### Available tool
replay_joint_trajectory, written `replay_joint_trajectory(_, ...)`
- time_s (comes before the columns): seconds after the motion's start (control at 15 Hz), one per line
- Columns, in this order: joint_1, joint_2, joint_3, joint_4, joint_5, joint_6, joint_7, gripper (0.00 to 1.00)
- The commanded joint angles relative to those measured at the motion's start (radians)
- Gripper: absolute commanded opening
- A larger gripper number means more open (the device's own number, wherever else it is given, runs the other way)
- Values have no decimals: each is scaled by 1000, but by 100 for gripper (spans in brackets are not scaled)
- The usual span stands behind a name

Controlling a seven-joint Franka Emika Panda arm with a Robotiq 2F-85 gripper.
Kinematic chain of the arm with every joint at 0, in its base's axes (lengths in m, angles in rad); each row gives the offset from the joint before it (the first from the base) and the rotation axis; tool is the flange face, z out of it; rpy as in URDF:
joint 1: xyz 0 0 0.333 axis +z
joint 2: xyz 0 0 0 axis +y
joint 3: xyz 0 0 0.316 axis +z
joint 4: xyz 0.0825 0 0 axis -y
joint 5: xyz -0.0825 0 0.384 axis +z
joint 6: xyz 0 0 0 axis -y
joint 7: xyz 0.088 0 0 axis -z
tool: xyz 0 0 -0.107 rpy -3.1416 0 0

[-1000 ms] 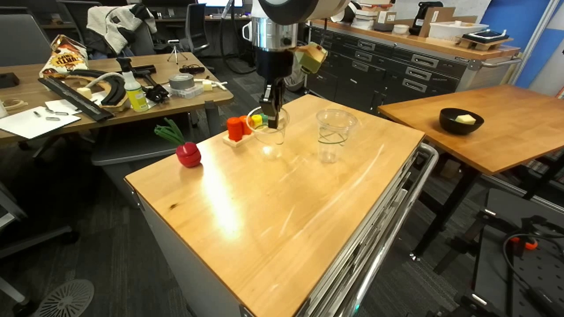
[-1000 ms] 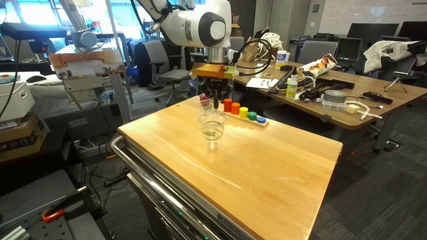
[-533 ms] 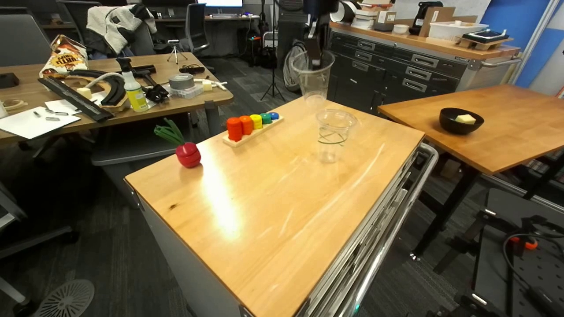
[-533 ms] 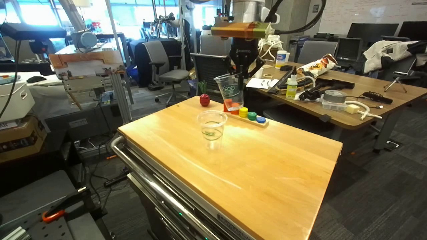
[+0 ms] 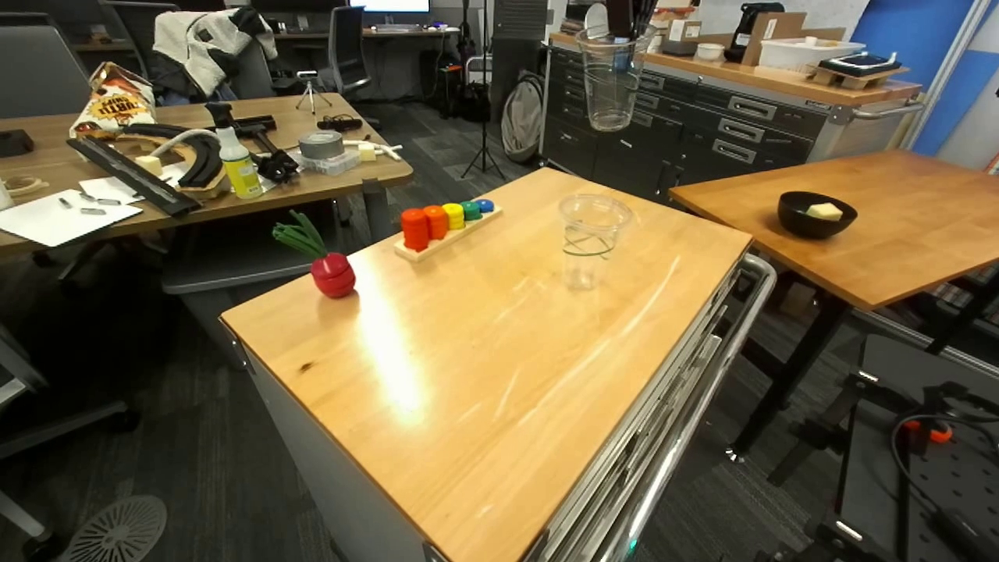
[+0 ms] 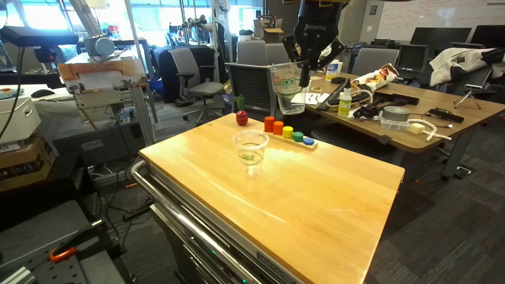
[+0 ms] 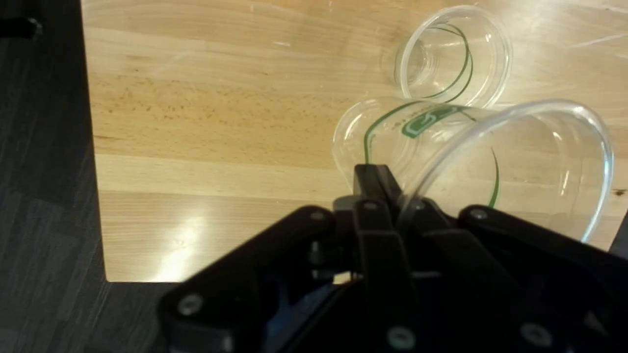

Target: Pack the cups in the tower form

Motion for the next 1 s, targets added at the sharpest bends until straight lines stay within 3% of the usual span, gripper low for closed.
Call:
replay_joint_trajectory(0.0, -12, -23, 17, -60, 85, -21, -85, 1)
replay_joint_trajectory(0.4, -9, -38, 21, -156, 127, -44, -150, 1)
replay_joint_trajectory(0.93, 0, -108, 41, -276, 221, -16, -359, 1)
